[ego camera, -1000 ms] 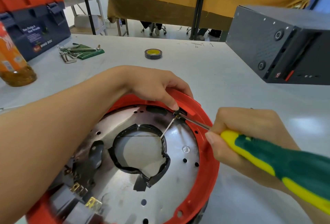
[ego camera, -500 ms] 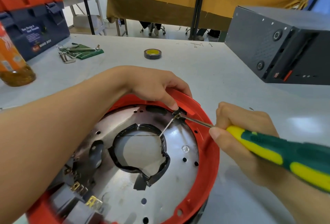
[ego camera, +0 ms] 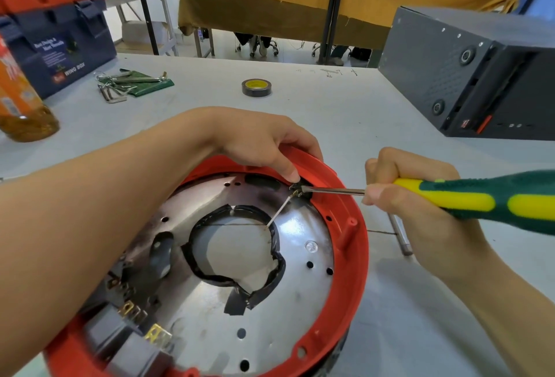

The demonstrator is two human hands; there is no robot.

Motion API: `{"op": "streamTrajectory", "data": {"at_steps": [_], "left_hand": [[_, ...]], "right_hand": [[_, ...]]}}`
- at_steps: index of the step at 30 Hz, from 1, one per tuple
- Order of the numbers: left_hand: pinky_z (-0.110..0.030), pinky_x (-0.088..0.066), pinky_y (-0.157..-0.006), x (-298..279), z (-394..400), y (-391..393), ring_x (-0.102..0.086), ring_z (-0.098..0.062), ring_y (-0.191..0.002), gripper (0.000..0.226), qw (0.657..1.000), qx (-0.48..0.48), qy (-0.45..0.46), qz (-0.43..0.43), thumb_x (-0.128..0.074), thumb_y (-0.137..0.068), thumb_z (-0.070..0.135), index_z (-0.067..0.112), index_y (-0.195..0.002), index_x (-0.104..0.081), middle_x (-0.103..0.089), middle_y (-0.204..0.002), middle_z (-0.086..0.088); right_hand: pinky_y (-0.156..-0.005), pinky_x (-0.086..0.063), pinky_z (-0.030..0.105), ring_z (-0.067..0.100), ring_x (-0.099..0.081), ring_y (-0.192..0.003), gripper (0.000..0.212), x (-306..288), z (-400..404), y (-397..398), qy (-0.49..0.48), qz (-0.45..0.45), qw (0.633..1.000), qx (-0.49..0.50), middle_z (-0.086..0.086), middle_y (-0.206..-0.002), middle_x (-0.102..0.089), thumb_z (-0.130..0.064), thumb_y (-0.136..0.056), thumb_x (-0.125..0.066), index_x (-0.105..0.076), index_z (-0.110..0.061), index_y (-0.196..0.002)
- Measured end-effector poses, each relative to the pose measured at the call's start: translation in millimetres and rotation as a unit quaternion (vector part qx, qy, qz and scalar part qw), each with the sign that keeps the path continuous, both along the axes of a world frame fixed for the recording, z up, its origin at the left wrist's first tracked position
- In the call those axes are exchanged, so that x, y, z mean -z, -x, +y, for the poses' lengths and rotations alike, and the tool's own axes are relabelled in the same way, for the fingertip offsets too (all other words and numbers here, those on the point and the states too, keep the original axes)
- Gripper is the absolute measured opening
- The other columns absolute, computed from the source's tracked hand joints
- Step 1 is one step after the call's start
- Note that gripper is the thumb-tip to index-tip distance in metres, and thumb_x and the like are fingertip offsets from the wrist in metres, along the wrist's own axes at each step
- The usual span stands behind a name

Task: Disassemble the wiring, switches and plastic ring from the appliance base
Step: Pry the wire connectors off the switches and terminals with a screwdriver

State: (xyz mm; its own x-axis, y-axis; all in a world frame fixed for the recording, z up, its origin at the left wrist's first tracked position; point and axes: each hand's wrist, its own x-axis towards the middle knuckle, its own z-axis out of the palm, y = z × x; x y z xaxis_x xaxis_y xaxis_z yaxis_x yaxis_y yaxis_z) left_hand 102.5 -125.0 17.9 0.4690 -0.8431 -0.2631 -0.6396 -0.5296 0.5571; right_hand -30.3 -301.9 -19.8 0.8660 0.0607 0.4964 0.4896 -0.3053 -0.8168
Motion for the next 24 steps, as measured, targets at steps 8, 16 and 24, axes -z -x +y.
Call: {"op": "streamTrajectory", "data": {"at_steps": [8,16,24], "left_hand": [[-0.023,-0.048,-0.088,0,-1,0,-0.063,-0.001,-0.094,0.029,1.0,0.003,-0.004,-0.004,-0.063,-0.088,0.015,0.028,-0.114,-0.061,-0.067,-0.103,0.017],[-0.018,-0.046,-0.086,0,0,1,-0.063,-0.002,-0.094,0.031,1.0,0.004,0.005,0.009,-0.064,-0.088,0.013,0.029,-0.114,-0.061,-0.067,-0.101,0.017],[-0.028,-0.049,-0.092,-1,-1,2,-0.064,-0.009,-0.095,0.033,0.999,0.005,0.017,0.027,-0.063,-0.087,0.006,0.026,-0.114,-0.061,-0.069,-0.103,0.009]], "right_hand": [[-0.054,-0.034,0.024,0.009,-0.038,-0.051,0.034,2,1,3,-0.036,0.036,0.999,0.017,0.013,-0.052,-0.03,-0.034,-0.065,-0.051,-0.043,-0.002,-0.055],[-0.051,-0.017,0.034,0.028,-0.018,-0.049,0.037,2,10,5,-0.028,0.031,0.999,-0.027,0.001,-0.047,-0.022,-0.026,-0.074,-0.053,-0.046,0.005,-0.055],[-0.045,-0.021,0.025,0.011,-0.026,-0.042,0.03,-25,-19,0,-0.066,-0.024,0.997,0.005,-0.016,-0.041,-0.04,-0.03,-0.068,-0.049,-0.044,-0.004,-0.055]]}}
